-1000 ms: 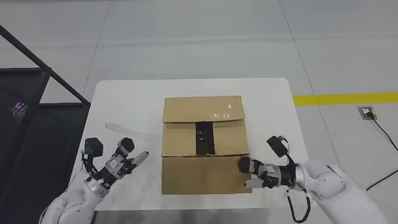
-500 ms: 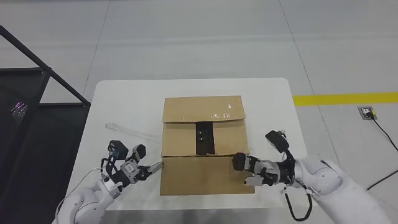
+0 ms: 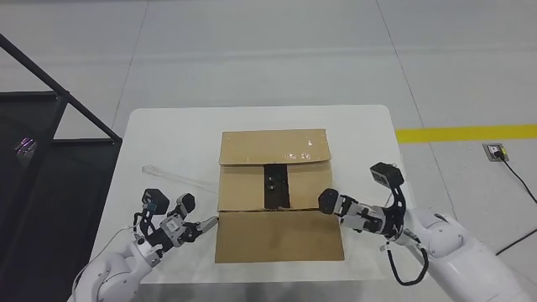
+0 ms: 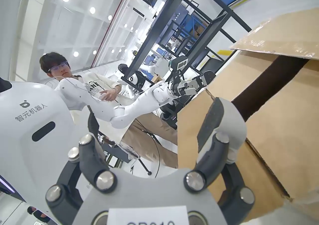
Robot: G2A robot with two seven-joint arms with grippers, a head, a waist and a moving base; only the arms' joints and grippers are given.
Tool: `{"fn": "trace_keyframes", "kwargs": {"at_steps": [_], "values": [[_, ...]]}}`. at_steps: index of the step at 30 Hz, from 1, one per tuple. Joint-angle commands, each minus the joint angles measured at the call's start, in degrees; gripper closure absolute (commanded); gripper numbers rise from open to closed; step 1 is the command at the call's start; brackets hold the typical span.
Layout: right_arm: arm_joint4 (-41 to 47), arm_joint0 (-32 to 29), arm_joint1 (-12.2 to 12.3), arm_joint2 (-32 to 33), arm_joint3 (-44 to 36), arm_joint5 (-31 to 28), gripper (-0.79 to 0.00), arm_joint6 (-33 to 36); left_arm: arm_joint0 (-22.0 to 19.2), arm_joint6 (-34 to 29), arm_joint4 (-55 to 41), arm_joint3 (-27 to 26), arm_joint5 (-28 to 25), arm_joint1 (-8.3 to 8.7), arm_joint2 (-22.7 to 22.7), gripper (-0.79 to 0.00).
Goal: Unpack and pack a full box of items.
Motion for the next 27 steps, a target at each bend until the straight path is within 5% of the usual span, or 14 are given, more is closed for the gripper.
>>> {"fn": "trace_keyframes", "kwargs": {"at_steps": [1, 8, 16, 27], "values": [[-1.9, 0.9, -0.6, -0.4, -0.8, 7.9, -0.785, -3.4, 0.0, 0.0, 0.0, 0.0, 0.0, 0.00, 0.0, -0.785], [3.1, 6.4, -3.6, -3.3, 2.3, 25.3, -0.785, -4.6, 0.4, 1.6, -1.3, -0.4, 1.5, -0.01, -0.7, -0.785], [6.0, 11.3, -6.6, -5.3, 9.2, 33.8, -0.785, -4.9, 2.1, 4.4, -6.4, -0.1, 0.9, 0.21, -3.0, -0.785], [9.4, 15.9, -11.4, -6.6, 16.1, 32.5, -0.785, -11.0, 2.9, 4.1, -7.1, -0.3, 0.0, 0.57, -3.6, -0.785]]}}
